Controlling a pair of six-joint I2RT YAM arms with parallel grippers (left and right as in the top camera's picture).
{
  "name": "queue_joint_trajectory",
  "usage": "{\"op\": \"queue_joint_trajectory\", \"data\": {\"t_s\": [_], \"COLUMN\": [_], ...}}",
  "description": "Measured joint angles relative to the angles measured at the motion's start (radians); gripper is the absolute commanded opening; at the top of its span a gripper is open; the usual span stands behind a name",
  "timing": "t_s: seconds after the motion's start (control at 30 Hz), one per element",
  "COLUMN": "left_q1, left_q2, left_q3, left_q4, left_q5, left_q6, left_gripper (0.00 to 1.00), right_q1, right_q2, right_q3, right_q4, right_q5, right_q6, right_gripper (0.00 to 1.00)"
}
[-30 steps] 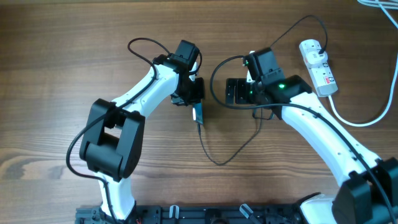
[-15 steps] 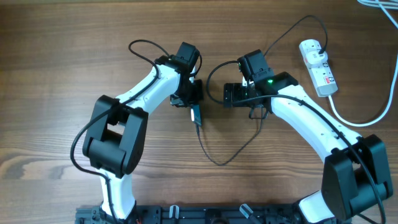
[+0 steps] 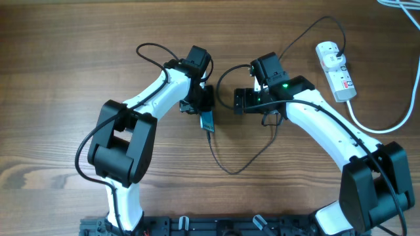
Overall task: Plug charger to phone and switch on socket
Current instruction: 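Lower the plugged phone flat onto the table with both grippers and release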
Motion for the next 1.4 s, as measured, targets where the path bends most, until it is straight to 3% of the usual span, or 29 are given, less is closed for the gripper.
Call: {"op": "queue_joint_trajectory", "data": {"t_s": [0.37,0.57,0.77,0.83,0.9,0.93,0.97,1.13,1.3,1.37,1.4], "left_q1": [0.0,0.0,0.0,0.0,0.0,0.0,0.0,0.011,0.132,0.179,0.204], "left_q2": [0.0,0.0,0.0,0.0,0.0,0.0,0.0,0.0,0.0,0.0,0.0], "left_q3": [0.0,0.0,-0.001,-0.001,-0.001,-0.001,-0.001,-0.001,-0.001,-0.001,-0.002], "left_q4": [-0.012,-0.018,-0.024,-0.024,-0.024,-0.024,-0.024,-0.025,-0.045,-0.064,-0.071], "left_q5": [0.0,-0.001,-0.004,-0.004,-0.004,-0.004,-0.005,-0.004,0.001,0.004,0.004], "left_q6": [0.0,-0.001,0.0,0.001,0.001,-0.002,0.005,0.005,0.005,0.005,0.008], "left_gripper": [0.32,0.44,0.43,0.4,0.3,0.22,0.04,0.04,0.05,0.14,0.25], "right_q1": [0.0,0.0,0.0,0.0,0.0,0.0,0.0,-0.003,-0.06,-0.091,-0.114], "right_q2": [0.0,0.0,0.0,0.0,0.0,0.0,0.0,0.0,0.0,0.003,0.003], "right_q3": [0.0,0.0,0.0,0.0,0.0,0.0,0.0,0.014,0.203,0.255,0.278], "right_q4": [0.001,0.005,0.005,0.005,0.005,0.005,0.005,-0.03,-0.189,-0.284,-0.33], "right_q5": [-0.103,-0.148,-0.159,-0.159,-0.159,-0.159,-0.159,-0.167,-0.173,-0.174,-0.172], "right_q6": [0.0,0.0,0.0,0.0,0.0,0.0,0.0,-0.018,-0.072,-0.098,-0.114], "right_gripper": [1.0,1.0,1.0,1.0,1.0,1.0,0.99,0.98,1.0,1.0,1.0]}}
